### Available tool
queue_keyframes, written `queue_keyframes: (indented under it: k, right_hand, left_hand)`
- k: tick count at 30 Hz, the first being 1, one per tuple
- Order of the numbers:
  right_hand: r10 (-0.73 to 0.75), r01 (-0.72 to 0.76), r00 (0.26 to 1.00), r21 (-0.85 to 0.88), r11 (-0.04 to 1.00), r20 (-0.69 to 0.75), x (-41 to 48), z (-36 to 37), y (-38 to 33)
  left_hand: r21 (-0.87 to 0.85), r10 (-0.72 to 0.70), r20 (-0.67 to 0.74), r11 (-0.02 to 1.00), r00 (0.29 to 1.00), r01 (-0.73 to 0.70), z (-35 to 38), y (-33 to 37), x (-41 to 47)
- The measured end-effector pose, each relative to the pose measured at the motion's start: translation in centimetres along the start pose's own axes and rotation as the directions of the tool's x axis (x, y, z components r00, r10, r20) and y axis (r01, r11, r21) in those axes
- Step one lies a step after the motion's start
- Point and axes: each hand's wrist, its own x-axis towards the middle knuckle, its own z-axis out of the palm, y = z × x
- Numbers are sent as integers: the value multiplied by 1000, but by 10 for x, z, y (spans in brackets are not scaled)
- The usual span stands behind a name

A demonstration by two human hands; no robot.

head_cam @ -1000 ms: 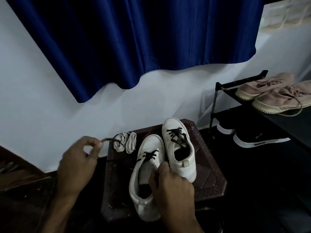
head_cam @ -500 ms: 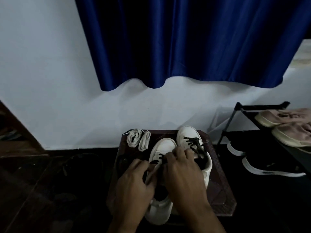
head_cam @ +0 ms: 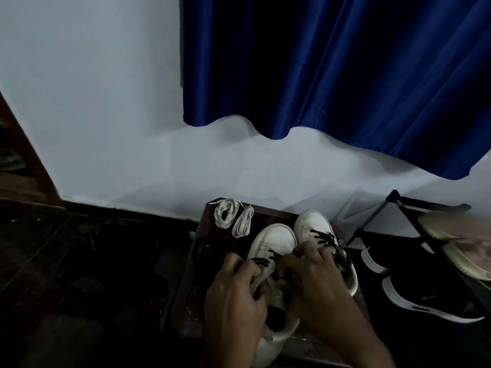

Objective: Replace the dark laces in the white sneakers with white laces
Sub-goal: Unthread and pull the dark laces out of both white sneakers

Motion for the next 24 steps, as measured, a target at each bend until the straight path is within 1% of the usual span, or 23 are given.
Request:
queue_keyframes:
  k: [2,3,4,6,9,11,12,14,17,20,22,24]
  right_hand:
    - [-40,1,980,194,981,196,3,-23,13]
    - [-50,-16,969,264,964,242,5,-30,17]
    - [-48,-28,969,302,953,242,7,-33,18]
    - [2,-57,981,275,960,196,14,-29,13]
    - [47,-58,989,82,995,137,19,-18,-3]
    - [47,-43,984,-27,999,174,20,-20,-7]
    - [37,-28,979,-46,999,200,19,-22,-8]
    - [31,-23,974,-36,999,223,17,-22,-9]
    - [43,-33,977,-51,998,211,16,-23,-10]
    - [41,-19,973,-95,995,227,18,-19,-4]
    - [0,6,977,-27,1000,215,19,-20,5]
    - [-91,60,977,157,986,193,20,-33,20]
  left_hand:
    - [-11,2,-37,1000,999,-2,3,1,-2]
    - [-10,6,-57,1000,998,-7,5,0,-3]
    - [-12,9,-77,1000,997,-10,6,0,-3]
    - [-45,9,-111,999,994,-14,7,-1,-3]
    - [-69,4,-109,998,994,-12,10,-1,-1]
    - [-79,-15,-87,997,996,8,11,-1,-1]
    - [-93,-29,-80,995,996,21,12,0,-1]
    - [-128,-42,-89,991,995,30,15,3,-4]
    - [-204,-72,-119,978,990,46,24,13,-8]
    - [-291,-157,-192,952,969,97,34,16,-15]
    - [-365,-240,-186,917,953,160,39,15,-19]
    - [-399,-262,-204,902,943,164,43,14,-20]
